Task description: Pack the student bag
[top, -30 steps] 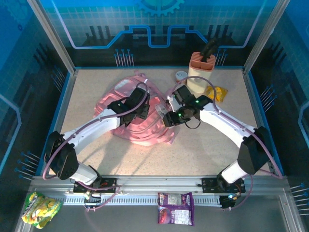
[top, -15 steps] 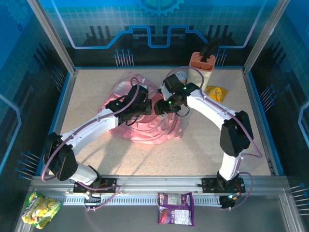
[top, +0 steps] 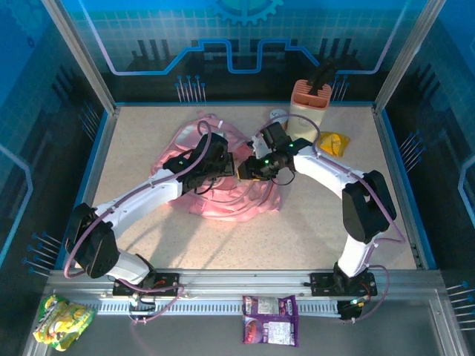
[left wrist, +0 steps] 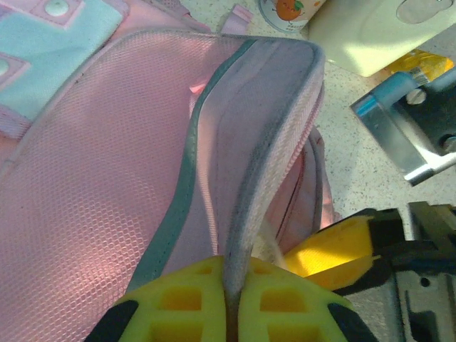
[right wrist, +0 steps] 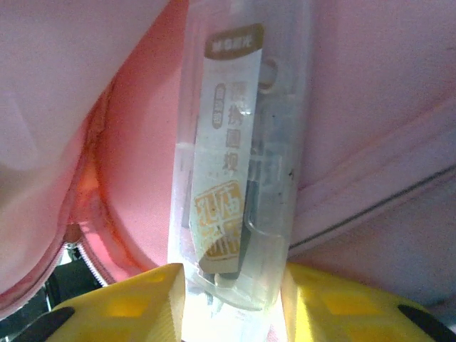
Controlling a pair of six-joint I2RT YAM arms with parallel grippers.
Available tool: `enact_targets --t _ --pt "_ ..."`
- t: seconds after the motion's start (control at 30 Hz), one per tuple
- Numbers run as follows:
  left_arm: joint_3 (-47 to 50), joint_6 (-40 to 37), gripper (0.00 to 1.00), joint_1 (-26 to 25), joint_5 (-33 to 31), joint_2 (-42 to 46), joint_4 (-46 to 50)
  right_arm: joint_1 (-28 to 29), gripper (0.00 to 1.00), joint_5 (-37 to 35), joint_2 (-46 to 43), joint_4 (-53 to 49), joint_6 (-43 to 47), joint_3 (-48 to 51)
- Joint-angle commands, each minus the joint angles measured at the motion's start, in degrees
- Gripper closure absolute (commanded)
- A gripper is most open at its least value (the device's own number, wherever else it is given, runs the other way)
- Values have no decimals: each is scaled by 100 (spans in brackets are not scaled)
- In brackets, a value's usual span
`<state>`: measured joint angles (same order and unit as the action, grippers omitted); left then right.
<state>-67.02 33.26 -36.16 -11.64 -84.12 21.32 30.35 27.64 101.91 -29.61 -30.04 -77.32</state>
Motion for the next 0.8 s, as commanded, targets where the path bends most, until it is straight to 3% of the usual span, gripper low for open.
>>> enact_targets --t 0.0,0.4,0.57,0.77 --pt "45 384 100 -57 315 278 -729 117 62 624 75 754 -425 46" --pt "218 634 100 -57 -13 463 -829 331 65 1137 451 2518 -1494 327" --pt "325 680 100 -25 -49 574 -796 219 67 1030 46 2487 -1413 689" --pt "247 566 99 -18 256 529 -611 -318 69 733 -820 2437 -1238 1575"
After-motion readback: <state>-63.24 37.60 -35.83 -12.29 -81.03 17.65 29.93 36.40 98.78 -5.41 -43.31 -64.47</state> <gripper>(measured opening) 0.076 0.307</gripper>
